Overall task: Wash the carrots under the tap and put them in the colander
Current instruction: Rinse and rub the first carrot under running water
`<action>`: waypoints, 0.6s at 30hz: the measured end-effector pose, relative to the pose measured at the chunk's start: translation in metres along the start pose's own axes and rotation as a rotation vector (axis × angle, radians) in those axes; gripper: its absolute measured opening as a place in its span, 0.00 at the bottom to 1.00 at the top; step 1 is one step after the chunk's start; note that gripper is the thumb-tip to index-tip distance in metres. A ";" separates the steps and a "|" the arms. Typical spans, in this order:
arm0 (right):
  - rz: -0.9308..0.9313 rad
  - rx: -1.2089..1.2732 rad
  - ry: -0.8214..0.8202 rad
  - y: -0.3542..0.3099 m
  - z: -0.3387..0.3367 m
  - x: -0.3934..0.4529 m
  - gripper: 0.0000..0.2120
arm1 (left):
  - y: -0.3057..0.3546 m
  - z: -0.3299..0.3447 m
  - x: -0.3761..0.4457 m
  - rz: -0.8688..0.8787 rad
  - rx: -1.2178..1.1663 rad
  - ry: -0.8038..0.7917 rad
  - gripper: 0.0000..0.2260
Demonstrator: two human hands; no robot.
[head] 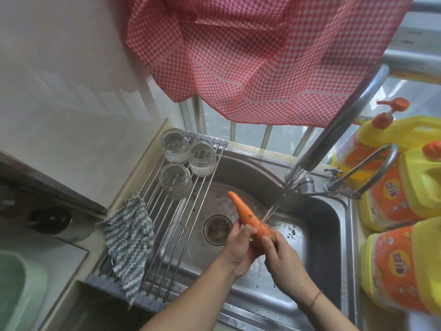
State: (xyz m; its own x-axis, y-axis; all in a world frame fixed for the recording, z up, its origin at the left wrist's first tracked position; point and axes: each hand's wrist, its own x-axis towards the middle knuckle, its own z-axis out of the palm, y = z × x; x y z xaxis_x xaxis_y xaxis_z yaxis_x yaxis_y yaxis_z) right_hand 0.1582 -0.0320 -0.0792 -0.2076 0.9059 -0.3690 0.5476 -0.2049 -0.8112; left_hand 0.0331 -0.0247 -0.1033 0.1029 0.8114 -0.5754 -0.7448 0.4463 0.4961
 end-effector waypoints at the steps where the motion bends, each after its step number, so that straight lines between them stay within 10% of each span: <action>1: -0.009 -0.012 -0.006 -0.001 0.001 0.000 0.07 | -0.001 0.000 0.000 0.013 0.000 0.019 0.25; 18: -0.008 -0.057 -0.044 -0.003 0.003 -0.011 0.17 | 0.001 -0.016 0.011 -0.108 0.059 0.140 0.18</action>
State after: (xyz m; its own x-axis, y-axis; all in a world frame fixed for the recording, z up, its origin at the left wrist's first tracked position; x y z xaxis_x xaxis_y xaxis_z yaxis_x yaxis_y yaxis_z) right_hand 0.1562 -0.0419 -0.0740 -0.2464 0.8902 -0.3833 0.5911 -0.1753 -0.7873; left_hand 0.0231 -0.0211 -0.1194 0.0841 0.6988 -0.7104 -0.6942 0.5525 0.4613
